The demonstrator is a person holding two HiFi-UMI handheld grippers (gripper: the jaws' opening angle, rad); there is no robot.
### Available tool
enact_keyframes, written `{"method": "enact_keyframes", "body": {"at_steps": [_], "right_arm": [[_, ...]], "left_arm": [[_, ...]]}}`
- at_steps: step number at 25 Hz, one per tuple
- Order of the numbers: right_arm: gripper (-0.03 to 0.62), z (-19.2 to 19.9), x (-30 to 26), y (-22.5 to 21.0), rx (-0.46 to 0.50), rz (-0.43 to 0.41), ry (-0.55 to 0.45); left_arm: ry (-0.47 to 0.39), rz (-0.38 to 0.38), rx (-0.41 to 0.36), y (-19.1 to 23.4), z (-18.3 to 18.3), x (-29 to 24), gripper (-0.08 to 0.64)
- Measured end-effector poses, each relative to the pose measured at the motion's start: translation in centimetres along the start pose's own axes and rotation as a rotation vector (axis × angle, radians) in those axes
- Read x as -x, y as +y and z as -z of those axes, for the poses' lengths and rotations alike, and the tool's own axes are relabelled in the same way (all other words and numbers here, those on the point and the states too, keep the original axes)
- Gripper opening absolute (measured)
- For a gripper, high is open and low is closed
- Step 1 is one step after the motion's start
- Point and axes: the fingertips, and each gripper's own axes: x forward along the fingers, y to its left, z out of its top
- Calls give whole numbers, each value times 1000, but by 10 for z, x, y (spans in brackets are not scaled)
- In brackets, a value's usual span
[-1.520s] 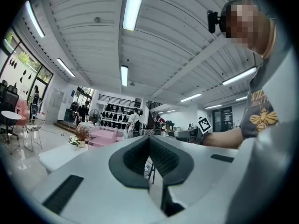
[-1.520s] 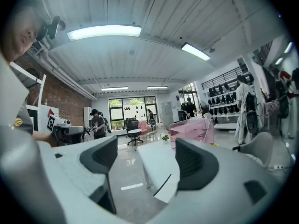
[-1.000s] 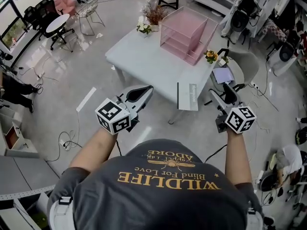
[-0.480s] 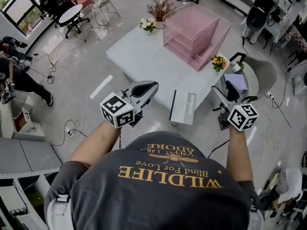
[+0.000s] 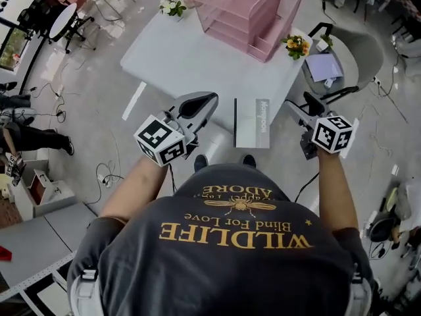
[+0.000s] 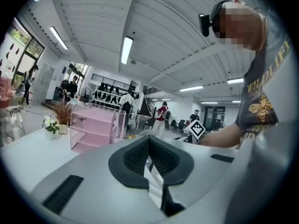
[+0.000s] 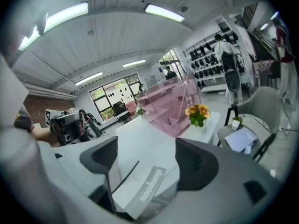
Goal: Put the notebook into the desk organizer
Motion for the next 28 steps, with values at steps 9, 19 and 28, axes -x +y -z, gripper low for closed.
{"method": "enact_keyframes", "body": {"at_steps": [9, 19, 28], "right_arm": [[371, 137, -45, -19, -312, 66, 290], [371, 235, -79, -18, -421, 48, 563], [190, 242, -72, -5, -498, -29, 597]], "left_arm": [[95, 147, 50, 19, 49, -24, 0], [146, 145, 76, 24, 74, -25, 0], [151, 132, 78, 22, 74, -26, 0]]}}
